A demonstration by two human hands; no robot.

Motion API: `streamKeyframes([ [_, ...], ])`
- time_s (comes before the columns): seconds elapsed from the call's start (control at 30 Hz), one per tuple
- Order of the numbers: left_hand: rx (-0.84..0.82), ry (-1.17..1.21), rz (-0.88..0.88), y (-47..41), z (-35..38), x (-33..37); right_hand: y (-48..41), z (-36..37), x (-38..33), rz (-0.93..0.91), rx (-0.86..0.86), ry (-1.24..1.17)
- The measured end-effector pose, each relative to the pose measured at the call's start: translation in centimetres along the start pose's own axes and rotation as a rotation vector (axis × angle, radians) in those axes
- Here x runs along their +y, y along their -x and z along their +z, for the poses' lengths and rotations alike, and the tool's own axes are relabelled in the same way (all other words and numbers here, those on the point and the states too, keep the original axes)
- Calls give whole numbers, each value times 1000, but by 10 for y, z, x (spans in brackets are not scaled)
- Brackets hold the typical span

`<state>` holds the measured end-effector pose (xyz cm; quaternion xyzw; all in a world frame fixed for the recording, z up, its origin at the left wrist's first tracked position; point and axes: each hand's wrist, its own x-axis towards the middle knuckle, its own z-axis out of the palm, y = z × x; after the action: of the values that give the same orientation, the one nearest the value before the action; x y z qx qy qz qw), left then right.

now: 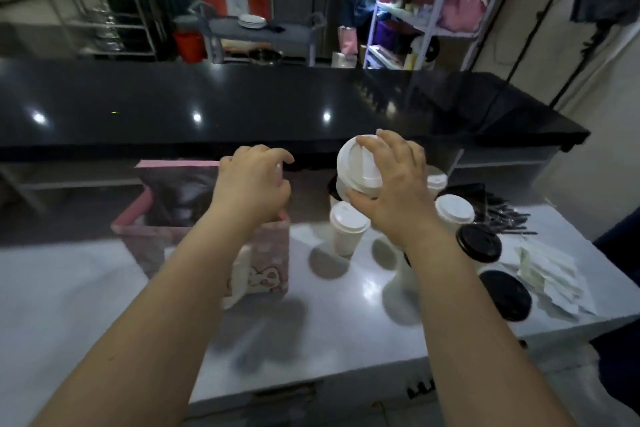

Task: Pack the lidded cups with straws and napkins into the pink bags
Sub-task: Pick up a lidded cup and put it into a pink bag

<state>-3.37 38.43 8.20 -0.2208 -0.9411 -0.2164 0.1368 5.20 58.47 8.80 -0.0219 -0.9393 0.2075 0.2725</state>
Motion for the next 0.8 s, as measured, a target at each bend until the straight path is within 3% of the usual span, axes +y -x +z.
streamKeyframes([
  [0.17,103,93,-70,25,-39,-97,-30,36,-68,-136,6,-170],
  [0.33,-5,210,-151,34,-66,-179,-47,77,-132,-162,-35,-226],
  [0.43,-98,290,-114,29,-66,-204,-51,101,-159,-139,-148,-314],
  [0.8,-496,191,165,35,-47,-238,-25,164,-169,127,-631,115],
])
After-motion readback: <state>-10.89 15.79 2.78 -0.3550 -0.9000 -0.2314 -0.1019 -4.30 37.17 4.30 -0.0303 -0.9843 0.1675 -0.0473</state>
